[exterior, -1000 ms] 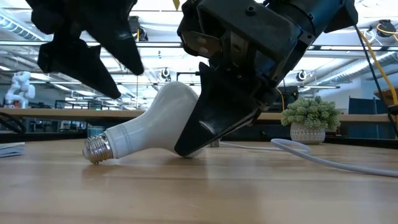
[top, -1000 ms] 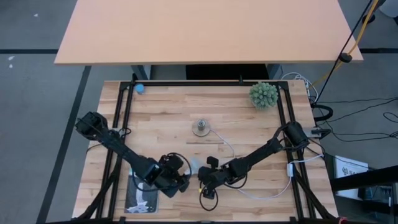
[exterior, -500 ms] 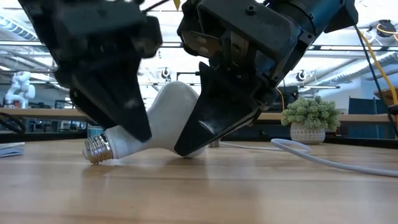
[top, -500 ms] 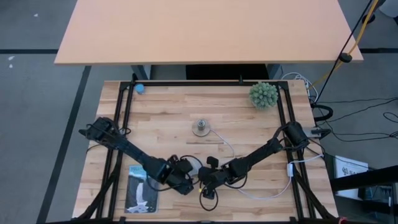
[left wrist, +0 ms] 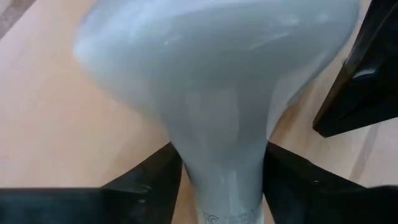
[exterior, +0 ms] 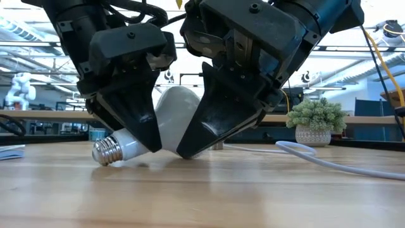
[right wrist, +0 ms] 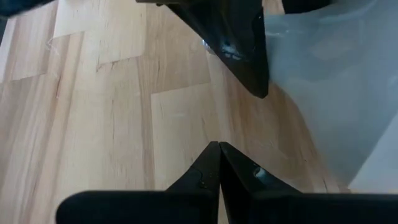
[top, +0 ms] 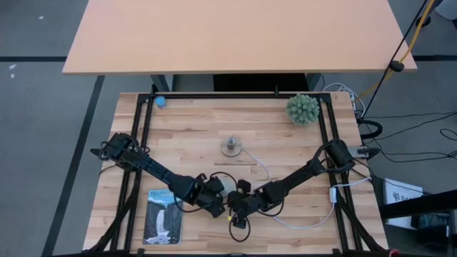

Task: Screw lightbulb
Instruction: Insert the lightbulb into the lamp

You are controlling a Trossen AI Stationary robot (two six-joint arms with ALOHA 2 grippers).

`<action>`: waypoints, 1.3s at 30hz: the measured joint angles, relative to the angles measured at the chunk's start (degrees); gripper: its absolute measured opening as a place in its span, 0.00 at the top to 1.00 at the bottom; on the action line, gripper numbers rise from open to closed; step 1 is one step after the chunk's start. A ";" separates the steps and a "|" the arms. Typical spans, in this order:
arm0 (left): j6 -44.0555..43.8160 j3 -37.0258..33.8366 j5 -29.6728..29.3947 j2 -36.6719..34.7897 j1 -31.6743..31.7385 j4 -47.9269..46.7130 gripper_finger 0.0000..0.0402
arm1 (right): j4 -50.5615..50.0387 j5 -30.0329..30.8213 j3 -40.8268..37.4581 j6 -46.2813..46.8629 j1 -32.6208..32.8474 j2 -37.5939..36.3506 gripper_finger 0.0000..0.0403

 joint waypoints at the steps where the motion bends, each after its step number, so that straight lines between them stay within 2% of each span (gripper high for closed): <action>1: 0.07 0.00 0.07 0.00 -0.05 0.02 0.54 | -0.11 -1.03 0.00 -0.04 0.00 0.00 1.00; 5: 0.12 0.00 -0.11 0.00 -0.57 0.02 0.59 | -3.56 -2.19 0.00 0.08 0.00 -0.44 1.00; 10: 0.25 0.00 -0.77 -0.25 -0.94 -0.07 0.58 | -11.06 -2.18 0.00 2.56 0.47 -2.79 1.00; 15: 1.12 -0.02 -5.60 -2.30 -1.83 0.00 0.57 | -17.78 -1.03 -0.02 2.82 2.48 -6.97 1.00; 22: 4.27 -0.02 -15.41 -7.24 -3.64 -0.15 0.57 | -29.21 13.34 -0.18 5.28 8.73 -12.02 1.00; 25: 8.10 -0.02 -20.23 -9.02 -3.70 -0.20 0.57 | -28.12 19.69 -3.46 5.42 12.42 -16.05 1.00; 27: 11.20 -0.02 -23.35 -10.24 -3.58 0.53 0.57 | -23.58 21.97 -8.34 6.22 13.81 -19.71 1.00; 29: 13.92 -0.02 -26.40 -11.08 -3.09 0.67 0.57 | -14.99 22.32 -14.89 6.24 13.91 -23.85 1.00; 34: 22.91 -0.09 -29.42 -11.48 0.63 3.10 0.57 | 16.76 19.41 -33.14 0.36 9.91 -32.51 1.00; 37: 30.65 -2.58 -26.75 -11.56 5.44 12.17 0.57 | 34.14 13.58 -41.08 -5.81 4.47 -34.83 1.00; 39: 37.29 -5.10 -19.67 -11.43 9.83 22.60 0.57 | 40.33 9.43 -44.57 -8.68 0.48 -36.12 1.00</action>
